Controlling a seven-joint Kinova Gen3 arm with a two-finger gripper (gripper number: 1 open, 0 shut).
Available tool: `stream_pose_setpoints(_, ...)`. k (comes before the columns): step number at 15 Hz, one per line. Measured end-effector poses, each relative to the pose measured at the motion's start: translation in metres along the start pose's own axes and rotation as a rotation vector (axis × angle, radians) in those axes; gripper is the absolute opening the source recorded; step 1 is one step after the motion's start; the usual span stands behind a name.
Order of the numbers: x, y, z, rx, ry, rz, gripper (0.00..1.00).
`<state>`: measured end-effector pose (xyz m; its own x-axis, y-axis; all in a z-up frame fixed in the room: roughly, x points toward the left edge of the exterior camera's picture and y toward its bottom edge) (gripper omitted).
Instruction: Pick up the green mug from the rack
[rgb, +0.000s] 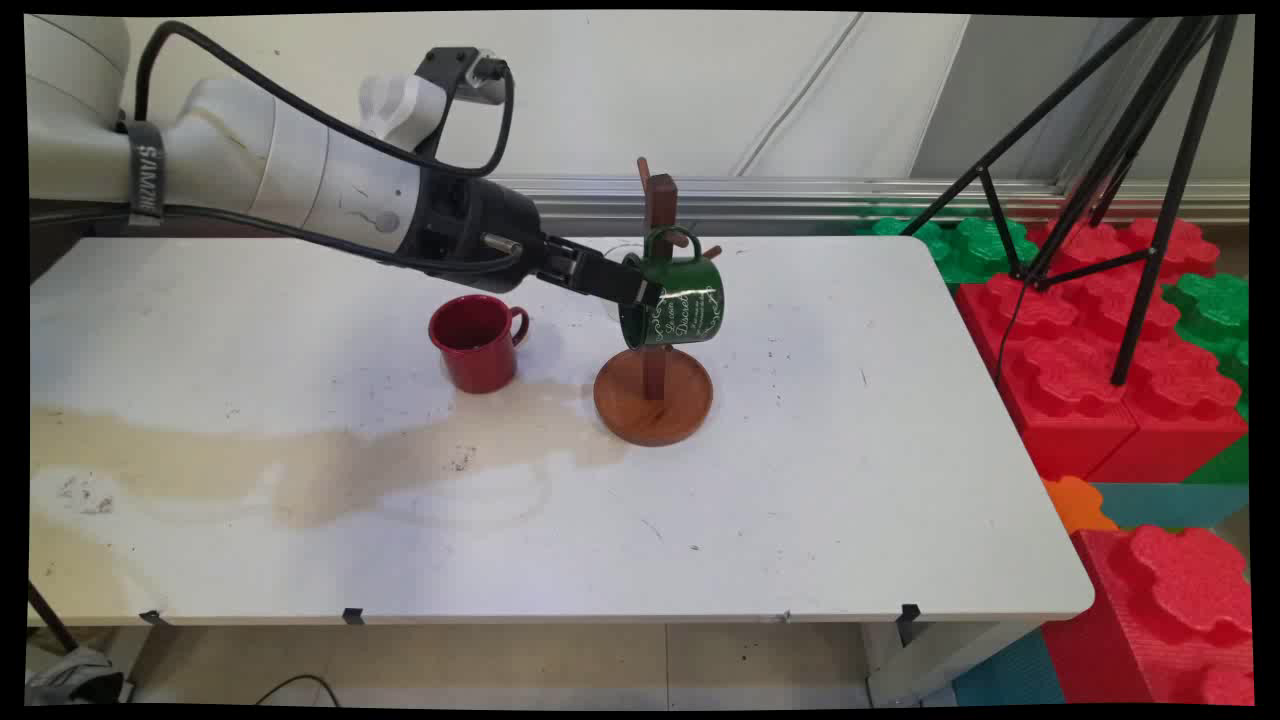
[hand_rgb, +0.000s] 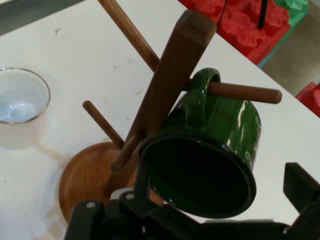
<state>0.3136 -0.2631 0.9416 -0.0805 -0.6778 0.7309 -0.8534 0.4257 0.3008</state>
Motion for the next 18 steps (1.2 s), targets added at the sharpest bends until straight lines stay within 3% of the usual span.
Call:
stream_pose_setpoints(6, 0.003, -0.002, -0.010, 0.002, -0.011, 0.051, 1.00)
stream_pose_setpoints(18, -0.005, -0.010, -0.071, -0.014, -0.162, 0.381, 1.00)
